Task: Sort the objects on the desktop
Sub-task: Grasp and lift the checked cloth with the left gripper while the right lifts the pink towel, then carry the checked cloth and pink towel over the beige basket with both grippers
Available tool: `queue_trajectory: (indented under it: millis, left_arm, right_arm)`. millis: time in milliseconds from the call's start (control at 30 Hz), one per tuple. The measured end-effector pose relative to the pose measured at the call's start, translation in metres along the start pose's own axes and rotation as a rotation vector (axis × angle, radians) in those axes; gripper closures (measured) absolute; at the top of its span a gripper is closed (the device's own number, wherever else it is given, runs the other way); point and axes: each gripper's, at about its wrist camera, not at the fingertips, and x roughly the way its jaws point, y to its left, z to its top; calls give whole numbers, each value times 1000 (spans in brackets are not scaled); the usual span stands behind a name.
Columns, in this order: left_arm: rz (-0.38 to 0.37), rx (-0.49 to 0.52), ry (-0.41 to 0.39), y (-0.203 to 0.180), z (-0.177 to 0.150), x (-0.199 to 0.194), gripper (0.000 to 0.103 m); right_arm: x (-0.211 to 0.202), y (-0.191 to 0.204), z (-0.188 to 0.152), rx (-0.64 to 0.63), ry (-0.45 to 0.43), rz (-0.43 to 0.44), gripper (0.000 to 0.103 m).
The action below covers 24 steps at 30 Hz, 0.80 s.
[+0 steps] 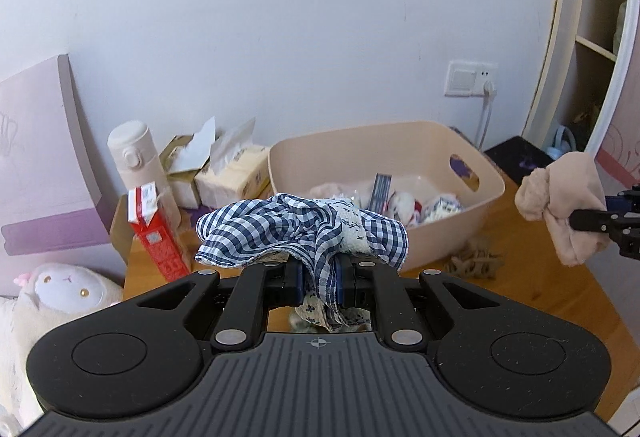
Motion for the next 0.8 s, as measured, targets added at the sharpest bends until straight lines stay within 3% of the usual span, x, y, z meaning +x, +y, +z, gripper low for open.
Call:
queue_trajectory:
  millis: [467,800]
  left_arm:
    - [10,11,-27,-25,48,44,90]
    - [24,-6,21,-32,68,101,90]
  right_arm:
    - [38,-18,43,-59,-56,-6,80]
    - [88,-20,69,-89,-53,39,80]
